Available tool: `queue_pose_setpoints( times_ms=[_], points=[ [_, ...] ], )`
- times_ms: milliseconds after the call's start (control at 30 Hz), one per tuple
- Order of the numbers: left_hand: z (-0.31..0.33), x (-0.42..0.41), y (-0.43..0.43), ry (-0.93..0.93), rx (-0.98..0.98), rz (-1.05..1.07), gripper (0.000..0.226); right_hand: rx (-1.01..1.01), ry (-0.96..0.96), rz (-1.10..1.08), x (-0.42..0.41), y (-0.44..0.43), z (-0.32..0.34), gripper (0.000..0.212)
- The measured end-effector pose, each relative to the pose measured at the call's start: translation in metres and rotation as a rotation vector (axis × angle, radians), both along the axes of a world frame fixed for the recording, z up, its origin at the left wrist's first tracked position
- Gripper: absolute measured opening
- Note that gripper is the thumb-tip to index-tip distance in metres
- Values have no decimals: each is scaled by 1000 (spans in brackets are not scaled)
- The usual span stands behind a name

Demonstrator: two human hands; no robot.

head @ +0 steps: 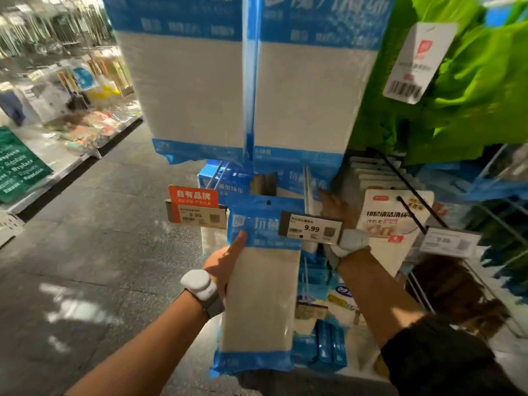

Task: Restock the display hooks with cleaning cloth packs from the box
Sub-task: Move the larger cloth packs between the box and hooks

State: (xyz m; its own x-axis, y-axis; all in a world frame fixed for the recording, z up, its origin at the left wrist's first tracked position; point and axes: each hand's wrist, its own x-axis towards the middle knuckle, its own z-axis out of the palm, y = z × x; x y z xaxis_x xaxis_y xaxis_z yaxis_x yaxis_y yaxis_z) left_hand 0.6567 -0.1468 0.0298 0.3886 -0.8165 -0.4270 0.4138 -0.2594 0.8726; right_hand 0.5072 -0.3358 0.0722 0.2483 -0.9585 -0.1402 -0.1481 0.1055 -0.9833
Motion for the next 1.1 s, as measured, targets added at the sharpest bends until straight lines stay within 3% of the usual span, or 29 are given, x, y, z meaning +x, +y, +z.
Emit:
queue_pose_setpoints(
  times_ms=[100,200,333,433,500,600,733,867,1000,1100],
  points=[
    [-1,-3,1,-20,14,-45,59,235,-230,96,-21,45,-10,13],
    [-10,-10,-2,-3,37,-96,78,283,-200,88,-32,55,-19,31],
    [6,-19,-6,61,-53,-88,58,337,-168,107,-42,67,-6,29],
    [19,-23,-15,99,-160,-61,24,345,-157,99,-57,80,-8,30],
    [21,-27,-19,110,-156,-48,14,352,-169,62,-65,87,-7,31],
    [24,-33,-16,166,-177,-133,18,398,-222,21,-75,91,-1,20],
    [36,-34,-21,168,-269,-126,22,344,-296,37,-75,89,18,23],
    [48,-29,-32,180,-343,-60,24,202,-235,58,-65,78,38,32],
    [51,-27,-35,160,-287,-36,20,191,-182,45,-59,75,36,35],
    [48,-26,-32,140,-266,-54,38,249,-200,39,-62,75,27,34]
  ],
)
